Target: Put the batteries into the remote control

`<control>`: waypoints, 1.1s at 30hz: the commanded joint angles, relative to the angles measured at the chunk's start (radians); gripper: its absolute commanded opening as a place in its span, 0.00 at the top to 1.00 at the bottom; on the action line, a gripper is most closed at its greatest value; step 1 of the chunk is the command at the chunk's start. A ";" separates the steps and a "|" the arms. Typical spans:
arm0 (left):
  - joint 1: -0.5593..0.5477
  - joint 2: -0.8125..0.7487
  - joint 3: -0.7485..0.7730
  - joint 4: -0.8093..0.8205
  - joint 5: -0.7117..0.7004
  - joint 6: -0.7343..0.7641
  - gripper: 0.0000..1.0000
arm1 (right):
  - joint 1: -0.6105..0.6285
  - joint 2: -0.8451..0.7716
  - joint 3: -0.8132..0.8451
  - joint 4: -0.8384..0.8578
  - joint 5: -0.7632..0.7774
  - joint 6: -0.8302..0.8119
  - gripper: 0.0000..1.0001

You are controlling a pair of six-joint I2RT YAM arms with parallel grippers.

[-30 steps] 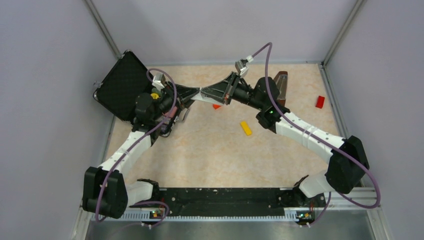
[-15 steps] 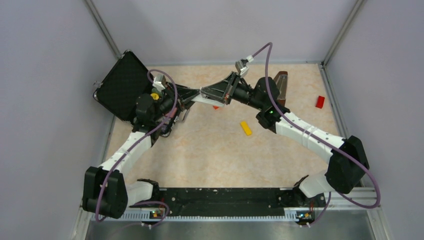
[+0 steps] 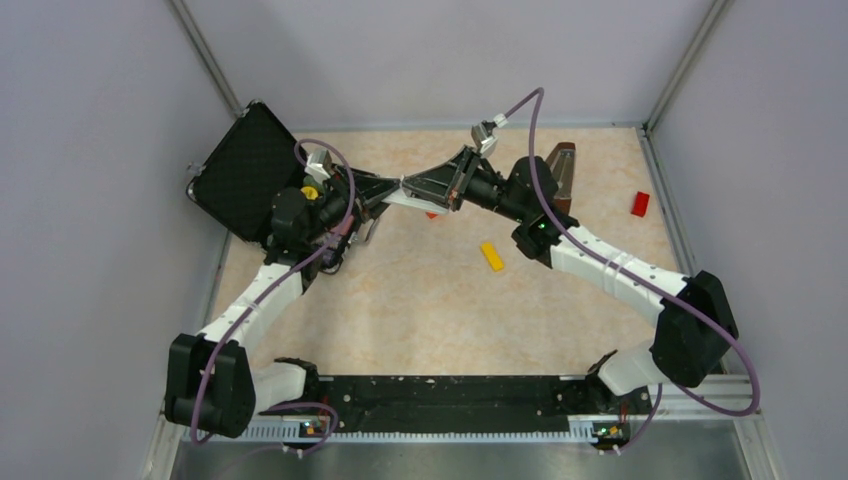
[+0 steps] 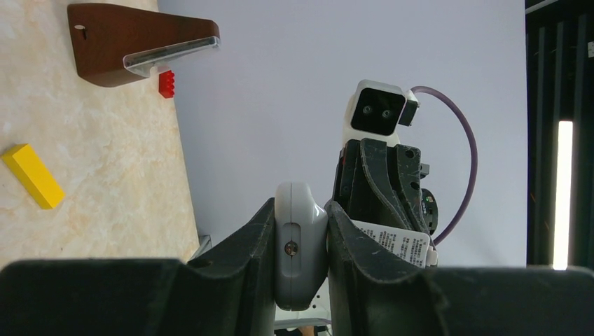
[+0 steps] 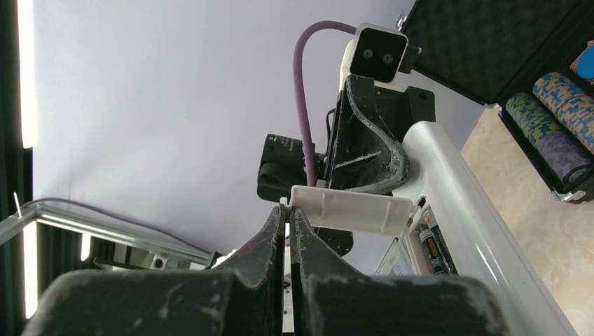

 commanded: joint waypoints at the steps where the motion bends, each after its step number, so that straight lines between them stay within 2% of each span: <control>1: 0.001 -0.043 0.006 0.061 0.010 0.004 1.00 | 0.011 -0.001 -0.012 0.033 0.004 0.005 1.00; 20: 0.001 -0.068 -0.011 0.070 0.004 -0.022 1.00 | -0.014 -0.031 -0.082 0.052 -0.004 0.036 1.00; 33: 0.001 -0.066 -0.015 0.077 0.001 -0.030 1.00 | -0.040 -0.095 -0.131 -0.010 0.021 0.032 0.97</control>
